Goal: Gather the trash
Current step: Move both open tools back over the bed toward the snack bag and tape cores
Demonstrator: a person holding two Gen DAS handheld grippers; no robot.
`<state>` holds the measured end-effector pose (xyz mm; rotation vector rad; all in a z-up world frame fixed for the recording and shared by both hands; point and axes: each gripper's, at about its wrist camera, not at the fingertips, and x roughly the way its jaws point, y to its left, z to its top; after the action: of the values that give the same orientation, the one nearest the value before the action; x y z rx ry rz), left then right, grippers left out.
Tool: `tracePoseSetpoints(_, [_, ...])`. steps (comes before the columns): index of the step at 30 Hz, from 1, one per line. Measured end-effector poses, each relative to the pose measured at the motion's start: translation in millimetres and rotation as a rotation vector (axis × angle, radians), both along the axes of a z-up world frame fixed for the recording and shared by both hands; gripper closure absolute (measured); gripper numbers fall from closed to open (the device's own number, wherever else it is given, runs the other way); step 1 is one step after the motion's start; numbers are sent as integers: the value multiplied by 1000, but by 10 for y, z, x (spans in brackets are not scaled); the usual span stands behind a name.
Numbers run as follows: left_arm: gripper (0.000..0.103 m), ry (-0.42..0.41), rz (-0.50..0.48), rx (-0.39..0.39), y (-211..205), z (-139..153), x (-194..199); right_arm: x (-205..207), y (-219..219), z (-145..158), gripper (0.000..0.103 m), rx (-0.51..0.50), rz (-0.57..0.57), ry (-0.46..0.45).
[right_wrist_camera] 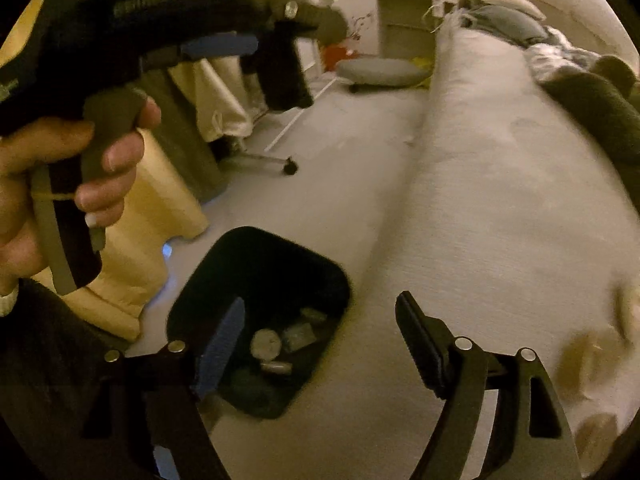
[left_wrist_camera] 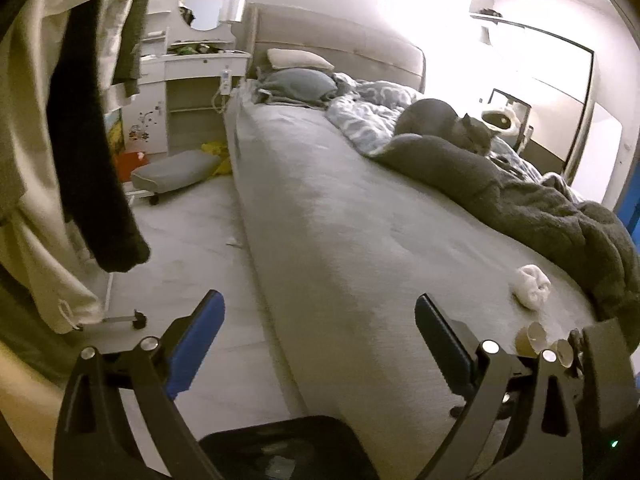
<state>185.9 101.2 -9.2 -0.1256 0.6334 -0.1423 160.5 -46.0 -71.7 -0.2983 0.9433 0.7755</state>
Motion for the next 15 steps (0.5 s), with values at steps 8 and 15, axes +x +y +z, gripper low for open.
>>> tracePoseSetpoints(8, [5,11,-77,7,-534,-38,61,-5,-585,174,23,20,-74,-59])
tracePoseSetpoints(15, [5,20,-120,19,-911,-89,92,-107,-1048,336,23,24,-143,-132])
